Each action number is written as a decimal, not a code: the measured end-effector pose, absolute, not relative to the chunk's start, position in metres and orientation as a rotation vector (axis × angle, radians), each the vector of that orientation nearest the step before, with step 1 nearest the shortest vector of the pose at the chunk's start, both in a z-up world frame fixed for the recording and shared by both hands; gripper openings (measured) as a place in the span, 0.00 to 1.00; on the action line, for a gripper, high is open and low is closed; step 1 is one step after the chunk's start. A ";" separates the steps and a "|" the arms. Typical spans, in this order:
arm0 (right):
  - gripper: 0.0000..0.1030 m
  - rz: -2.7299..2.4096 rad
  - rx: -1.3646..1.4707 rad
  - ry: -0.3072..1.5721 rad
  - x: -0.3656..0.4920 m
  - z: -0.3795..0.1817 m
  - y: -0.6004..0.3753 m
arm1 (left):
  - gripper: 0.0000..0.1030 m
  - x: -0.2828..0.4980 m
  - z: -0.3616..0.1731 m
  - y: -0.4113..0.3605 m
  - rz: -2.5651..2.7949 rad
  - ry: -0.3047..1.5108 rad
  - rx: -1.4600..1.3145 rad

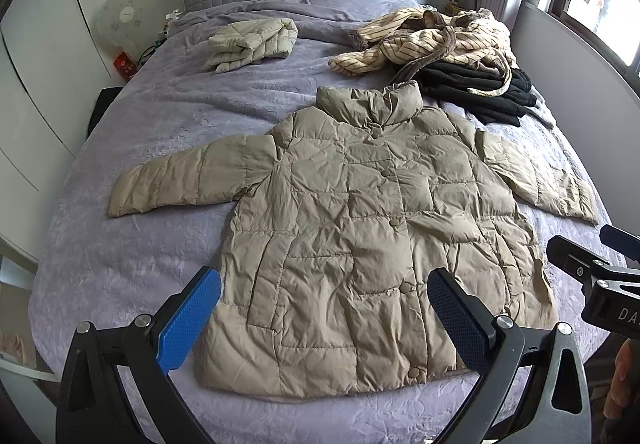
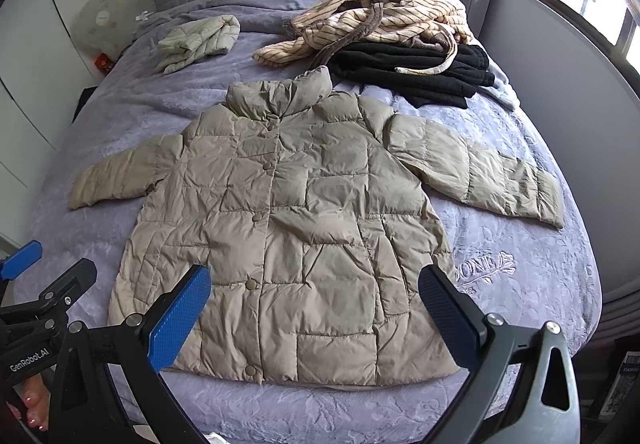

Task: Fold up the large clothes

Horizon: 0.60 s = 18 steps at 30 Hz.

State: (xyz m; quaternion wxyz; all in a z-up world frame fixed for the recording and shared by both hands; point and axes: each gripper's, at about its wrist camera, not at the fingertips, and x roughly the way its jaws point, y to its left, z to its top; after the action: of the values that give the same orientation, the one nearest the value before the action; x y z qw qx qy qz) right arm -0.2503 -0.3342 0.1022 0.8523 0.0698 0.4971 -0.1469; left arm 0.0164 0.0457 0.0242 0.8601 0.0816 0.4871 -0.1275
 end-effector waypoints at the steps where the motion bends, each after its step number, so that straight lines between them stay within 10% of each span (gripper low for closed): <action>1: 1.00 -0.309 0.146 1.046 -0.250 0.102 -0.334 | 1.00 0.017 0.025 0.047 -0.267 1.022 0.170; 18: 1.00 -0.312 0.147 1.048 -0.249 0.101 -0.333 | 1.00 0.016 0.024 0.049 -0.269 1.022 0.172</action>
State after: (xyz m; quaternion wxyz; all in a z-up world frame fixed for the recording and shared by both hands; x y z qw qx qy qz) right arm -0.2495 -0.3330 0.1012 0.8517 0.0697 0.4977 -0.1484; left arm 0.0160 0.0485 0.0244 0.8602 0.0820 0.4868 -0.1282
